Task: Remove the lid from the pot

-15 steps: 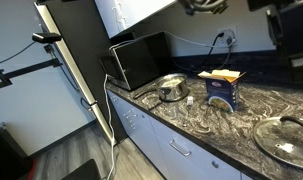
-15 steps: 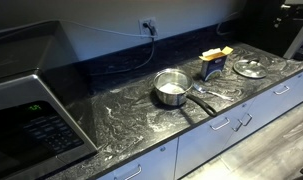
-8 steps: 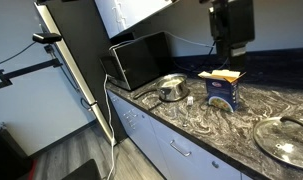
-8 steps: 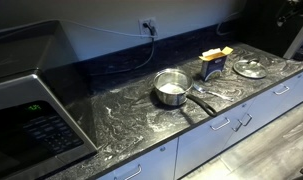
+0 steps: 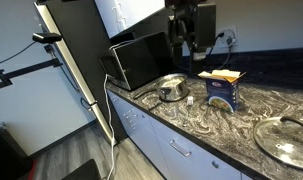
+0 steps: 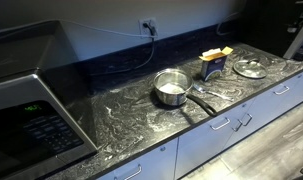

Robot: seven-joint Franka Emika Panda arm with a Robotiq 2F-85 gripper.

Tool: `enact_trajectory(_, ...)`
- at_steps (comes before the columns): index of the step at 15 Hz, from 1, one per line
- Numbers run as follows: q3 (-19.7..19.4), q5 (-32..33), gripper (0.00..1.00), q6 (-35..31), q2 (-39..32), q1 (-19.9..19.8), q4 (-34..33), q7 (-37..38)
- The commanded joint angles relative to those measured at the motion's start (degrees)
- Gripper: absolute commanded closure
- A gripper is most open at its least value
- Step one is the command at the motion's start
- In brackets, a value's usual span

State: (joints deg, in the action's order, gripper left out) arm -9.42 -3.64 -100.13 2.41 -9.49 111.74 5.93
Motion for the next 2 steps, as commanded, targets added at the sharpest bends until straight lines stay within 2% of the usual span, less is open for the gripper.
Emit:
enact_trajectory(1,0.0,0.0,0.0,0.45,-0.05,0.13,-0.14,-0.37)
enact_trajectory(2,0.02,0.0,0.0,0.53,-0.05,0.22,-0.13,-0.52)
